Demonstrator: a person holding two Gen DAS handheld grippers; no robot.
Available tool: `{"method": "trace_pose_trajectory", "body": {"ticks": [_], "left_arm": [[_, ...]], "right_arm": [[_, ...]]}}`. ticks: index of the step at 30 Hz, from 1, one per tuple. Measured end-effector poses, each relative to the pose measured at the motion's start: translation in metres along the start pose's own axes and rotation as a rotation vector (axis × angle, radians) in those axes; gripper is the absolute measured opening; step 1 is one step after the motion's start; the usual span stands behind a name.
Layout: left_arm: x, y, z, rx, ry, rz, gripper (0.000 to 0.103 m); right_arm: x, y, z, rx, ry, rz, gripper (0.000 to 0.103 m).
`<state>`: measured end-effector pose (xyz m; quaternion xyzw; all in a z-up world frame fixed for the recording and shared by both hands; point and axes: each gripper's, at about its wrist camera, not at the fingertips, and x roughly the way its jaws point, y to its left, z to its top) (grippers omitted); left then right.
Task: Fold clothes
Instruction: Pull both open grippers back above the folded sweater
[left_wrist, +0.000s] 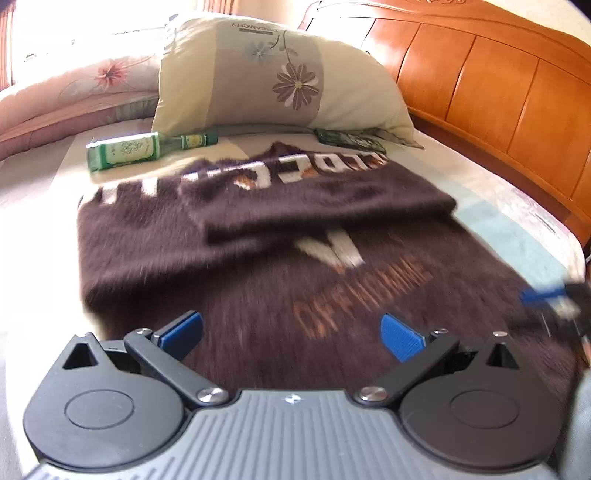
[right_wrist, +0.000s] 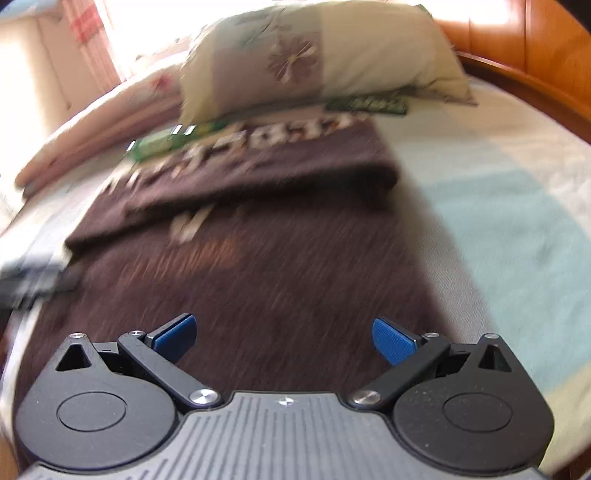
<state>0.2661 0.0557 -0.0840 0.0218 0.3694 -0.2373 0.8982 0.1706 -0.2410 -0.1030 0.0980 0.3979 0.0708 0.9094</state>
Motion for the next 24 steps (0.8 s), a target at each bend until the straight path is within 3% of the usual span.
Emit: {"method": "trace_pose_trajectory", "body": {"ticks": [3, 8, 11, 14, 20, 24], "left_arm": [[0.024, 0.018, 0.007, -0.062, 0.059, -0.004, 0.102], [0.003, 0.054, -0.018, -0.176, 0.045, -0.019, 0.102], [-0.017, 0.047, -0.029, -0.139, 0.07, 0.013, 0.102], [-0.036, 0.022, -0.032, -0.026, 0.09, 0.067, 0.102], [-0.05, -0.027, -0.042, 0.061, 0.057, -0.051, 0.102], [-0.032, -0.049, -0.065, 0.09, 0.132, -0.053, 0.102]], "right_arm": [[0.004, 0.016, -0.017, -0.084, 0.044, -0.009, 0.103], [0.01, 0.023, -0.022, -0.153, 0.056, -0.048, 0.103], [0.013, 0.022, -0.024, -0.154, 0.051, -0.062, 0.103], [0.017, 0.03, -0.028, -0.193, 0.045, -0.111, 0.103], [0.017, 0.03, -0.031, -0.186, 0.021, -0.118, 0.103], [0.017, 0.031, -0.032, -0.186, 0.022, -0.125, 0.103]]}}
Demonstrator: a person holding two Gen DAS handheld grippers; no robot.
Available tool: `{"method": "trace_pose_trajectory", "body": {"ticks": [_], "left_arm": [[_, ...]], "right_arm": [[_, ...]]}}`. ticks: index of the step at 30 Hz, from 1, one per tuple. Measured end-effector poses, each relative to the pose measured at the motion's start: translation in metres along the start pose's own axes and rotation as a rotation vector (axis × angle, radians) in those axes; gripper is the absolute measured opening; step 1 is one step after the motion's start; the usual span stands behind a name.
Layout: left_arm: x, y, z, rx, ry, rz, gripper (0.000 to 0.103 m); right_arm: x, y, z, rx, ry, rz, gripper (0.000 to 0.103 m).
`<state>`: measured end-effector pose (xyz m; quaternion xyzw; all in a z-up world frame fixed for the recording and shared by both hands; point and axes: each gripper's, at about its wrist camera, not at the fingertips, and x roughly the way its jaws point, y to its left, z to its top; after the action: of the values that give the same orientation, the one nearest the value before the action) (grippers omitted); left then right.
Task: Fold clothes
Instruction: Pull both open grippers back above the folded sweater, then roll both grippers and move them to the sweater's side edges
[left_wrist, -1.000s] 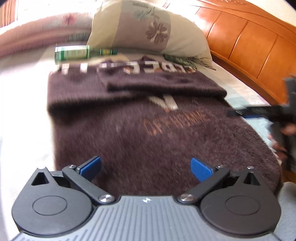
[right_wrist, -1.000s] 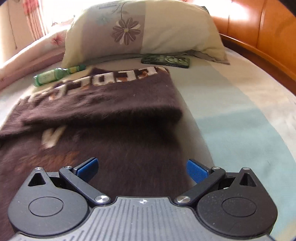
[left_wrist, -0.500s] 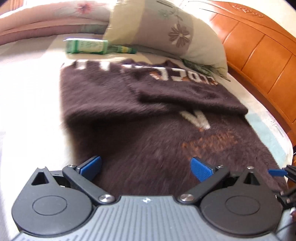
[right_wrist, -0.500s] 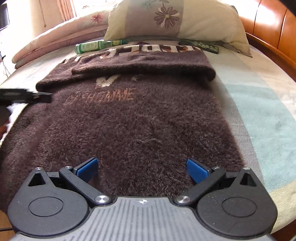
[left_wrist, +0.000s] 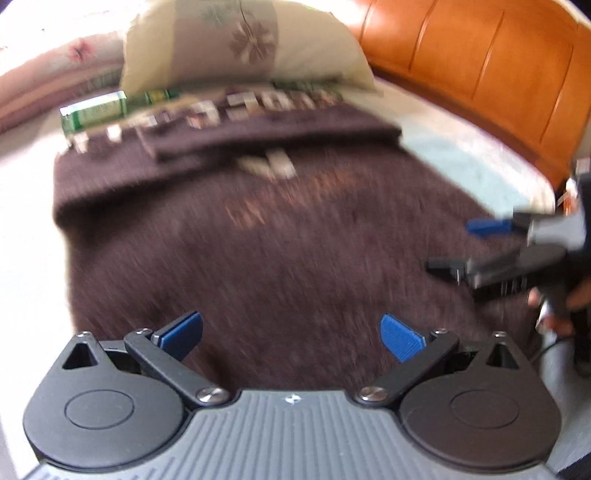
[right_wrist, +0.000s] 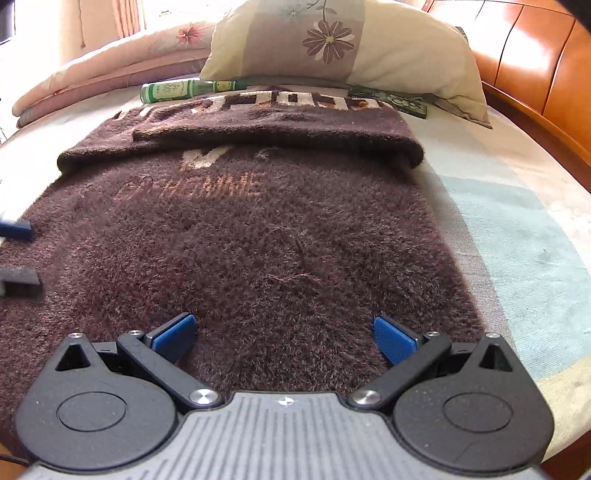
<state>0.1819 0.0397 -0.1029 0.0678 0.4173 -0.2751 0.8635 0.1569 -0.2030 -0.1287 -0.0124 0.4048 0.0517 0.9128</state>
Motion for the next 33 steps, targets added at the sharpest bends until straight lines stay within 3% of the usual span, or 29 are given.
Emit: {"method": "trace_pose_trajectory", "body": {"ticks": [4, 14, 24, 33], "left_arm": [[-0.005, -0.018, -0.025, 0.06, -0.029, 0.055, 0.102], [-0.029, -0.026, -0.056, 0.026, -0.033, 0.114, 0.102], [-0.046, -0.044, -0.069, 0.059, 0.03, 0.205, 0.102], [-0.059, -0.095, -0.097, 0.362, -0.051, 0.197, 0.102]], "right_arm": [[-0.002, -0.001, -0.002, 0.005, -0.004, 0.003, 0.103], [-0.021, -0.003, -0.021, -0.009, -0.021, 0.002, 0.103], [-0.06, -0.011, -0.055, -0.127, 0.074, 0.049, 0.103], [-0.1, 0.004, -0.073, -0.216, -0.009, 0.075, 0.103]]}}
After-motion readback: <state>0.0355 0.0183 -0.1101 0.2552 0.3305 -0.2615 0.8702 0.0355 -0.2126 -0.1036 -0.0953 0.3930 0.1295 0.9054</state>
